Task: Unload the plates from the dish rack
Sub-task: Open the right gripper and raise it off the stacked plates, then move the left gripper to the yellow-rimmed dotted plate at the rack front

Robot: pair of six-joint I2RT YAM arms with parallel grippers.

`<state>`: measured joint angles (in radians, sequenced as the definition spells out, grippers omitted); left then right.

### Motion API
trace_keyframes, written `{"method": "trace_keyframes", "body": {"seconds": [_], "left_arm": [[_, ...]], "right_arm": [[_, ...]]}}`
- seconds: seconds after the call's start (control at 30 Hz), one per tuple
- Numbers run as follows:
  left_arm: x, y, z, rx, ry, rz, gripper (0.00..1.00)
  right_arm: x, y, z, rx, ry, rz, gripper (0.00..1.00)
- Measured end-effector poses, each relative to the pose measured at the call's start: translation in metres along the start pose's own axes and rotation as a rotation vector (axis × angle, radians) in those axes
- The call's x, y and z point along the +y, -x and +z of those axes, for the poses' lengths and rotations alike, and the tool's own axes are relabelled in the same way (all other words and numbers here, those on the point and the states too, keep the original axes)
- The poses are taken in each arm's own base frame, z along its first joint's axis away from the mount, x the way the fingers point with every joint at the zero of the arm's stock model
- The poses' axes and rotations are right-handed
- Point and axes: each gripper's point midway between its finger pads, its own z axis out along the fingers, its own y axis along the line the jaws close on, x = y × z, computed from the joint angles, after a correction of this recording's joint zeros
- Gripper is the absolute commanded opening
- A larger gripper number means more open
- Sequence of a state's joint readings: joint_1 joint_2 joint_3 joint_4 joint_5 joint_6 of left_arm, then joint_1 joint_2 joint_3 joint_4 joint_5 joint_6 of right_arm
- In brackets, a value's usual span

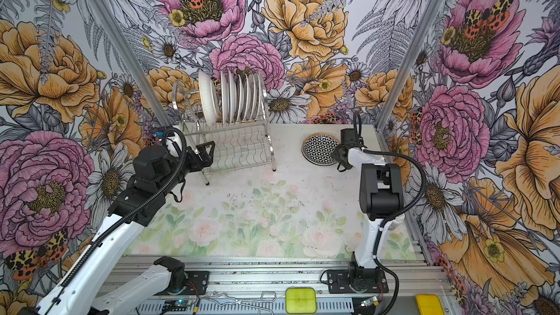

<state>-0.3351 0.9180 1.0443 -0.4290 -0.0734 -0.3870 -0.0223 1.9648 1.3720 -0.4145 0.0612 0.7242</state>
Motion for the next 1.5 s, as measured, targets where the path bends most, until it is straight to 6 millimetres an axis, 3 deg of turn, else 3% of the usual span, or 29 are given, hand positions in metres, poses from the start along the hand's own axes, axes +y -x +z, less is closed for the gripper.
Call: {"method": "trace_keyframes", "body": {"seconds": [0.1,0.13,0.27,0.3,0.33,0.63,0.73,0.83,0.97,1.1,1.27,1.5], "left_arm": [[0.004,-0.004,0.001,0.022,0.019,0.002,0.99],[0.006,-0.006,0.002,0.033,0.034,0.003,0.99],[0.014,-0.008,0.009,0.076,0.101,0.007,0.99],[0.017,-0.009,0.010,0.085,0.119,0.007,0.99],[0.020,-0.010,0.010,0.092,0.135,0.008,0.99],[0.046,-0.014,-0.001,0.101,0.298,-0.026,0.99],[0.042,-0.013,-0.003,0.098,0.298,-0.021,0.99],[0.034,-0.006,-0.006,0.102,0.280,-0.007,0.99],[0.016,0.017,-0.008,0.083,0.227,0.017,0.99],[0.003,0.033,-0.011,0.060,0.187,0.071,0.99],[-0.005,0.051,-0.013,0.035,0.155,0.142,0.99],[-0.003,0.077,0.023,0.055,0.061,0.149,0.99]], "right_arm": [[0.001,0.002,-0.003,-0.012,-0.023,-0.025,0.66],[0.002,0.002,-0.004,-0.016,-0.030,-0.036,0.76],[0.005,0.003,-0.015,-0.032,-0.048,-0.085,0.84],[0.006,0.005,-0.019,-0.039,-0.048,-0.094,0.95],[0.007,0.007,-0.025,-0.049,-0.046,-0.100,0.99],[0.024,0.027,-0.090,-0.158,0.030,-0.147,0.99],[0.033,0.029,-0.116,-0.197,0.065,-0.200,0.99],[0.055,0.021,-0.141,-0.230,0.119,-0.297,0.99],[0.087,0.000,-0.168,-0.244,0.210,-0.427,0.99],[0.106,-0.021,-0.183,-0.235,0.277,-0.497,0.99],[0.100,-0.030,-0.193,-0.233,0.291,-0.505,0.99],[0.095,-0.037,-0.198,-0.226,0.307,-0.517,0.99]]}}
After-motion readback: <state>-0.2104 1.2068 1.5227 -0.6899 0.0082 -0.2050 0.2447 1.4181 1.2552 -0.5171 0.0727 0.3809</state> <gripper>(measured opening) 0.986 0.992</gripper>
